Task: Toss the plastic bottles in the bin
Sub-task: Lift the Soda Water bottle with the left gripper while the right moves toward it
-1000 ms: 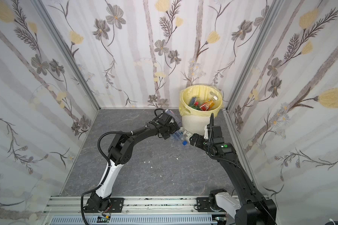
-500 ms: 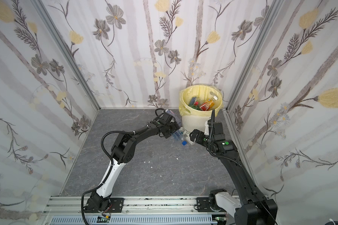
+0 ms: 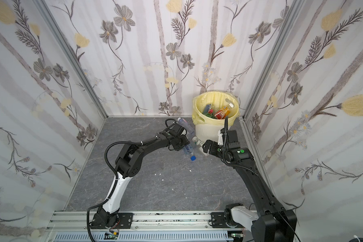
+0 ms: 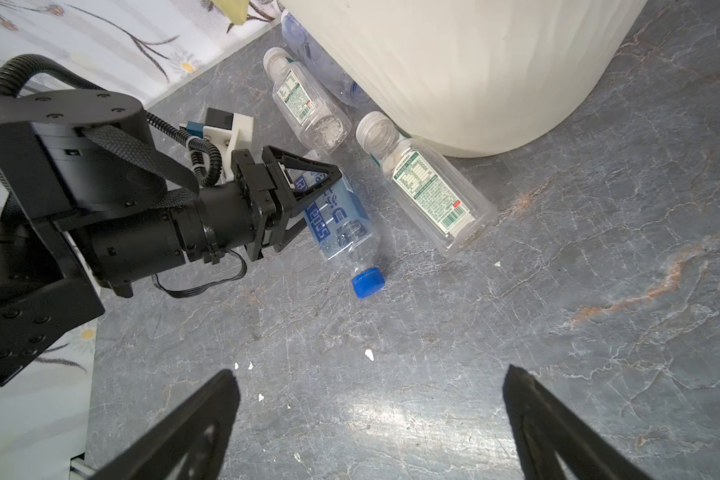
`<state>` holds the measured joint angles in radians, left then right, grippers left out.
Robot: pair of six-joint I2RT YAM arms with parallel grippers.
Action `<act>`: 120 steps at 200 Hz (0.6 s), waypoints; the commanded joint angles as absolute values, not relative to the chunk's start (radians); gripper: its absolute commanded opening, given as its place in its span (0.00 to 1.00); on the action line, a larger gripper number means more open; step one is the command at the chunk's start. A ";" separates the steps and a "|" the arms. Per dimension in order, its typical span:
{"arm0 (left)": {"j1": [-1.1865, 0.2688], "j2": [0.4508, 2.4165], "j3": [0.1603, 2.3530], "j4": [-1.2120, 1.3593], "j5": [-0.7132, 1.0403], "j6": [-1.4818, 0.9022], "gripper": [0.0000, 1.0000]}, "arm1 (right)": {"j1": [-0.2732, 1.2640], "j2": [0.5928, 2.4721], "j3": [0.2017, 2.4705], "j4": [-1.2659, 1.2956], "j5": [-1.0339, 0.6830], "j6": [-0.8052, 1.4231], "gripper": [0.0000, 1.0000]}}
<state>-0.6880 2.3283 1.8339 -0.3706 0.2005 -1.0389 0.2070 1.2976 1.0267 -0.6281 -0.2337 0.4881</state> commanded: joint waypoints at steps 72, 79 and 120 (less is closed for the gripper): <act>-0.643 2.116 1.536 -0.471 0.150 -1.013 0.53 | 0.277 1.347 0.946 -0.486 -0.236 0.513 1.00; -0.641 2.104 1.518 -0.470 0.150 -1.011 0.53 | 0.290 1.351 0.935 -0.472 -0.236 0.518 1.00; -0.622 2.049 1.432 -0.468 0.173 -0.997 0.53 | 0.374 1.397 0.907 -0.410 -0.201 0.536 1.00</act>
